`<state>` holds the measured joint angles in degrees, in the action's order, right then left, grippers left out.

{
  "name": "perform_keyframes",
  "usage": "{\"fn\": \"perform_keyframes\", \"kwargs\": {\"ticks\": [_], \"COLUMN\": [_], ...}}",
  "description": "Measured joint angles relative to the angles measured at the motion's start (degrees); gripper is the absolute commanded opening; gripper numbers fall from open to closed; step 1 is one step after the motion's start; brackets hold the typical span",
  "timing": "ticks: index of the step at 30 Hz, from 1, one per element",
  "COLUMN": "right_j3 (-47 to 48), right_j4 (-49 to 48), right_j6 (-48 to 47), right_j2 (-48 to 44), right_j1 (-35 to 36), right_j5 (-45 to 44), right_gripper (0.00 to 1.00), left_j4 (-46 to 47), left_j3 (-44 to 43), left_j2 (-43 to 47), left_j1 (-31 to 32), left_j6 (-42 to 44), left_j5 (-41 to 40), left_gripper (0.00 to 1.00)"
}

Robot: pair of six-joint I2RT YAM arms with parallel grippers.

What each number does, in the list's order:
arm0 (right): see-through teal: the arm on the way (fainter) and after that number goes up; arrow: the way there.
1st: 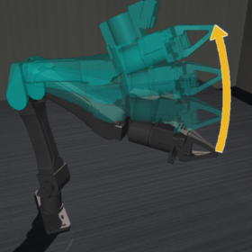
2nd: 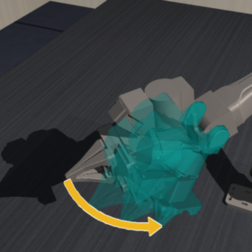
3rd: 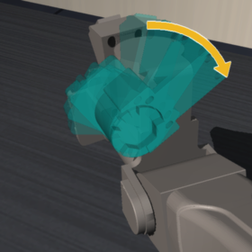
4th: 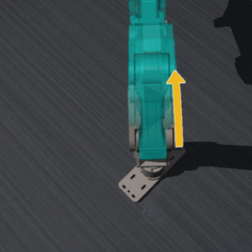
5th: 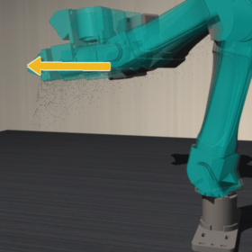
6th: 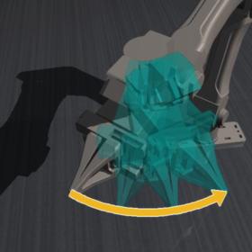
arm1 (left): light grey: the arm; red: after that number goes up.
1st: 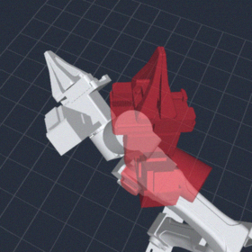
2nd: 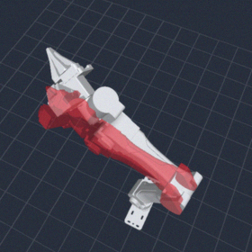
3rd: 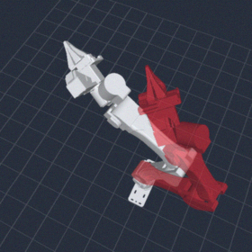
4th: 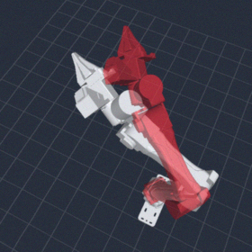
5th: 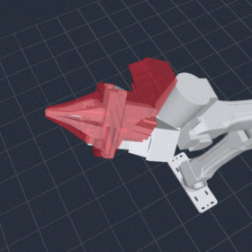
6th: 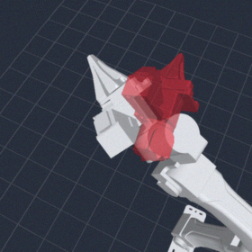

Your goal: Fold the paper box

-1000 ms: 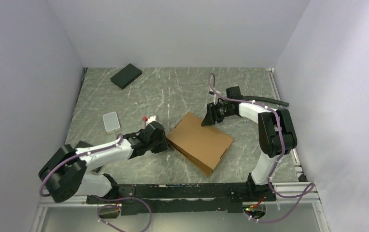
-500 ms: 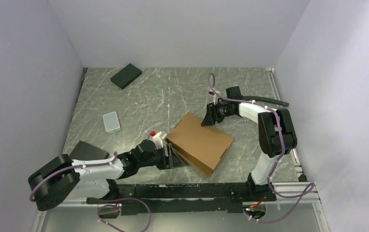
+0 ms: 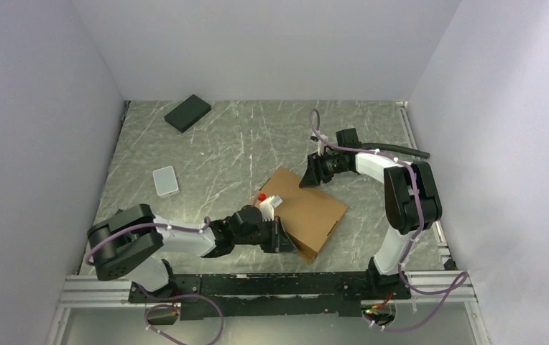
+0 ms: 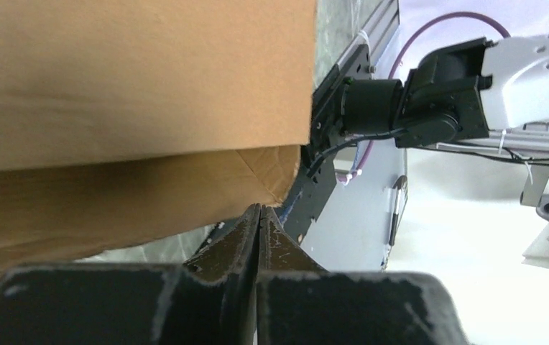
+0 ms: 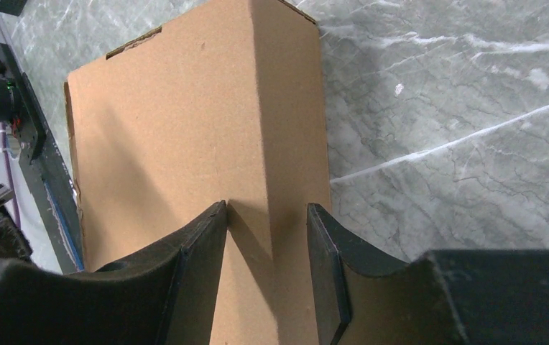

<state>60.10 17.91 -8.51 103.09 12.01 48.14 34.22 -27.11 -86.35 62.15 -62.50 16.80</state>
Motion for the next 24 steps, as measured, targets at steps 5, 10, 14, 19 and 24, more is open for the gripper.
{"fn": "perform_keyframes", "kwargs": {"ticks": [5, 10, 14, 19, 24], "right_j3": [0.02, 0.02, 0.02, 0.02, 0.02], "right_j4": [0.00, 0.00, 0.00, -0.02, 0.00], "right_j6": [-0.02, -0.02, -0.02, -0.02, -0.02], "right_j2": [0.00, 0.00, 0.00, 0.00, 0.00], "right_j1": [0.00, 0.00, 0.00, 0.02, 0.02], "right_j5": [0.02, 0.02, 0.02, 0.02, 0.02], "right_gripper": [0.47, 0.47, 0.47, 0.47, 0.47], "left_j4": [-6.12, -10.75, -13.49, -16.09, -18.38], "left_j3": [-1.55, -2.29, -2.29, -4.35, -10.08], "left_j2": [6.21, 14.36, 14.73, 5.73, -5.18], "left_j1": [1.25, 1.51, 4.61, 11.87, 14.67], "left_j6": [2.60, 6.45, 8.92, 11.02, 12.72], "left_j5": [-1.68, -2.32, -3.30, -5.77, -9.88], "left_gripper": [0.13, 0.11, 0.10, 0.08, 0.07]}}
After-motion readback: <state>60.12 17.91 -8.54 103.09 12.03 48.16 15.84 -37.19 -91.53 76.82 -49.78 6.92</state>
